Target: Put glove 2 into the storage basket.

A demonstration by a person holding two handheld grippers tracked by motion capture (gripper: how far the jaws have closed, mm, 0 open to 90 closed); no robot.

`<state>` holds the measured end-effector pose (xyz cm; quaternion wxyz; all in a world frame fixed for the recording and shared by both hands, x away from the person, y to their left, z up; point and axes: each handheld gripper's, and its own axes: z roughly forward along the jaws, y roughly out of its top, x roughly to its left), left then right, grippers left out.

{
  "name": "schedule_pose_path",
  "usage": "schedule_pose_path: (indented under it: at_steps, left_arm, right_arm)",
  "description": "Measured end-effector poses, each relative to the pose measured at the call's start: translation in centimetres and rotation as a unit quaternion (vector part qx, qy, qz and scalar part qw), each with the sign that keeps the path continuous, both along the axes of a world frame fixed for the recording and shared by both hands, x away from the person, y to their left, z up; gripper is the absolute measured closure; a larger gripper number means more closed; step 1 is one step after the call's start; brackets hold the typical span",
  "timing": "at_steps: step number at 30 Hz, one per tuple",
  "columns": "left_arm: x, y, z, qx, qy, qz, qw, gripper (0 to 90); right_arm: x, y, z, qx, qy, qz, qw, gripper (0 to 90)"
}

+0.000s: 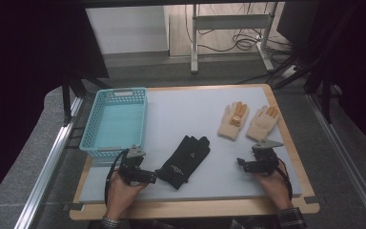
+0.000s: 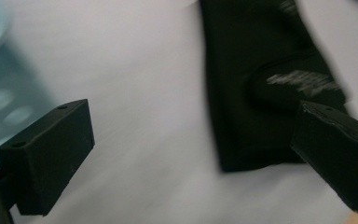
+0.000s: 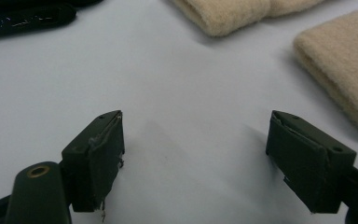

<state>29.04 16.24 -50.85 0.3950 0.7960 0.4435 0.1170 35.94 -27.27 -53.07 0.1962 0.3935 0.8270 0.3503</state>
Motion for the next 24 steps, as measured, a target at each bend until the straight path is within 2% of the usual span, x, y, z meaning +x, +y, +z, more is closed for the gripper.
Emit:
schedule_pose_path:
  at_steps: [2,3,4,6,8,9,14,15,19,20,21,24]
  left_arm:
    - [0.3,-0.9,0.6,0.001,0.000,-0.014,0.9999,0.0]
    - [0.7,-2.1,1.1,0.008,0.002,-0.026,0.9996,0.0]
    - [0.7,-2.1,1.1,0.008,0.002,-0.026,0.9996,0.0]
    - [1.1,-3.3,1.3,0.018,0.006,-0.039,0.9991,0.0]
    - [1.9,-5.0,1.2,0.032,0.014,-0.052,0.9980,0.0]
    - [1.9,-5.0,1.2,0.032,0.014,-0.052,0.9980,0.0]
    - [3.5,-7.2,0.5,0.043,0.029,-0.067,0.9965,0.0]
    - [4.0,-7.9,0.2,0.050,0.037,-0.064,0.9960,0.0]
    - [4.8,-8.5,-0.4,0.063,0.047,-0.063,0.9949,0.0]
    - [5.0,-8.7,-0.7,0.060,0.053,-0.059,0.9950,0.0]
    - [5.3,-8.8,-1.1,0.061,0.064,-0.063,0.9940,0.0]
    - [5.5,-9.1,-1.6,0.065,0.076,-0.069,0.9926,0.0]
  right_arm:
    - [0.0,0.0,0.0,0.000,0.000,0.000,1.0000,19.0]
    - [0.0,0.0,0.0,0.000,0.000,0.000,1.0000,19.0]
    - [0.0,0.0,0.0,0.000,0.000,0.000,1.0000,19.0]
    - [0.0,0.0,0.0,0.000,0.000,0.000,1.0000,19.0]
    - [0.0,0.0,0.0,0.000,0.000,0.000,1.0000,19.0]
    - [0.0,0.0,0.0,0.000,0.000,0.000,1.0000,19.0]
    - [0.0,0.0,0.0,0.000,-0.001,0.000,1.0000,19.0]
    - [0.0,0.0,0.0,0.000,-0.001,0.000,1.0000,19.0]
    - [0.0,0.0,0.0,0.000,-0.001,0.000,1.0000,19.0]
    - [0.0,0.0,0.0,0.000,-0.001,0.000,1.0000,19.0]
    - [0.0,0.0,0.0,0.000,-0.001,0.000,1.0000,19.0]
    - [0.0,0.0,0.0,0.000,-0.001,0.000,1.0000,19.0]
